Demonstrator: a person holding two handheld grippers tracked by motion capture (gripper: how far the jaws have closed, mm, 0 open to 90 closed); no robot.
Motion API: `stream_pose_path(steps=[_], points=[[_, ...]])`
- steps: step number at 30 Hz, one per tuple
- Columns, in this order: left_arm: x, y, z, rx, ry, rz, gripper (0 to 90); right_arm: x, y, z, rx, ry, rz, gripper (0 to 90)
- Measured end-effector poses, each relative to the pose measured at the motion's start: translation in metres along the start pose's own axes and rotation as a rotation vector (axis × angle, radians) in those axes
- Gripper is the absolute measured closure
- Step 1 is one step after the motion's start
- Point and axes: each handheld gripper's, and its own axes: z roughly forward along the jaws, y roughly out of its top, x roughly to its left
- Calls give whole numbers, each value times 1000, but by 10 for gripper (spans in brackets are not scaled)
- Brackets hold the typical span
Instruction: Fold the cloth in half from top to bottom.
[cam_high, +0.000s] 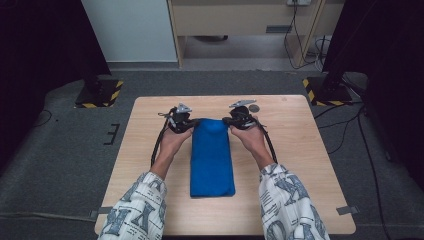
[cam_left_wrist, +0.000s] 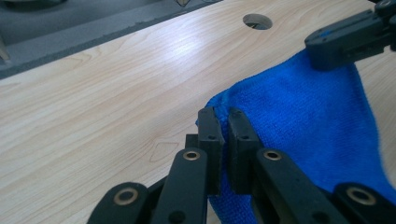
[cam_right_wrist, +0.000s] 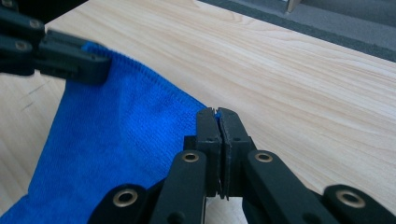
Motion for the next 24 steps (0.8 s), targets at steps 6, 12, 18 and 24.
stream_pose_path(steps=[6,12,18,24], points=[[-14,-1,-16,-22,-14,42,858,11,-8,-16,-33,20,-26,886],[-30,-7,-33,-32,-37,84,856,23,-20,-33,-42,42,-62,886],[-43,-19,-46,-36,-65,118,854,39,-34,-47,-49,69,-94,886],[-55,-39,-58,-35,-106,112,852,55,-53,-58,-38,95,-135,885]])
